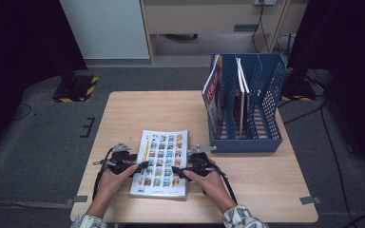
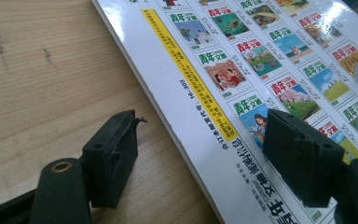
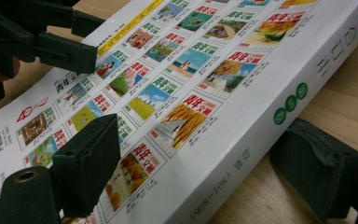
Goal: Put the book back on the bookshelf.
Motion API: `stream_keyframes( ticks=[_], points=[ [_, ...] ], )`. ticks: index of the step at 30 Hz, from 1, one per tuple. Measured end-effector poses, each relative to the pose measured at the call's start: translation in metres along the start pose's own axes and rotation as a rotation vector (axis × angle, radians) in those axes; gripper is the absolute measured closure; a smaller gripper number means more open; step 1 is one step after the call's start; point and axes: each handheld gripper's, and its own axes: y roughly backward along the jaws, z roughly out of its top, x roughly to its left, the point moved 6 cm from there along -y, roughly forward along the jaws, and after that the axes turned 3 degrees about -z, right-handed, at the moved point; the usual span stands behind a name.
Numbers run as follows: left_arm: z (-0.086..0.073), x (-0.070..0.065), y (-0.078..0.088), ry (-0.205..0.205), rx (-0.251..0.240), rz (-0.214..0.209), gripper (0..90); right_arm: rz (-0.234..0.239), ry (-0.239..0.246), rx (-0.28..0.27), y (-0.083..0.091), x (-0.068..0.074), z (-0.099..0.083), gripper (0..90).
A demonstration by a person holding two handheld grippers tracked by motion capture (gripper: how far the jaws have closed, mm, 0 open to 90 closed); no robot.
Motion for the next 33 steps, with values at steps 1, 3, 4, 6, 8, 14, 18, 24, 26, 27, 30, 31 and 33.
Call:
stream_keyframes(
  ticks=[1, 3, 4, 6, 8, 14, 18, 24, 26, 27, 30, 31, 33],
  points=[
    [0.000, 0.000, 0.000, -0.003, 0.001, -0.005, 25.8, 0.010, 0.015, 0.001, -0.001, -0.002, 0.001, 15.8],
    [0.000, -0.001, -0.001, -0.005, -0.002, -0.009, 25.9, 0.022, 0.005, 0.004, -0.002, -0.004, 0.003, 15.8],
    [0.000, -0.001, -0.001, -0.005, -0.002, -0.009, 26.0, 0.022, 0.005, 0.004, -0.002, -0.004, 0.003, 15.8],
    [0.000, -0.001, -0.001, -0.005, -0.004, -0.007, 26.1, 0.032, -0.003, 0.015, -0.004, -0.005, 0.006, 15.5],
    [0.000, -0.004, -0.002, -0.008, -0.003, -0.010, 26.1, 0.030, 0.003, 0.028, -0.006, -0.005, 0.009, 15.8],
    [0.000, -0.007, -0.003, -0.013, 0.002, -0.016, 26.3, 0.018, 0.000, 0.022, -0.009, -0.005, 0.011, 16.6],
    [0.000, -0.008, -0.003, -0.008, 0.003, -0.010, 27.0, 0.026, -0.014, 0.018, -0.010, -0.006, 0.011, 16.6],
    [0.000, -0.008, -0.003, -0.009, 0.006, -0.011, 27.2, 0.037, -0.046, 0.005, -0.016, -0.006, 0.016, 13.9],
    [0.000, -0.008, -0.003, -0.009, 0.006, -0.011, 27.2, 0.026, -0.028, 0.003, -0.018, -0.006, 0.017, 13.9],
    [0.000, -0.008, -0.003, -0.009, 0.006, -0.011, 27.2, 0.029, -0.026, 0.003, -0.020, -0.005, 0.018, 14.0],
    [0.000, -0.008, -0.003, -0.009, 0.006, -0.011, 27.1, 0.040, -0.047, -0.004, -0.022, -0.005, 0.020, 15.9],
    [0.000, -0.008, -0.003, -0.010, 0.006, -0.011, 27.1, 0.047, -0.050, 0.000, -0.024, -0.005, 0.021, 18.2],
    [0.000, -0.008, -0.003, -0.009, 0.007, -0.010, 27.1, 0.047, -0.067, -0.006, -0.025, -0.005, 0.023, 21.1]
  ],
)
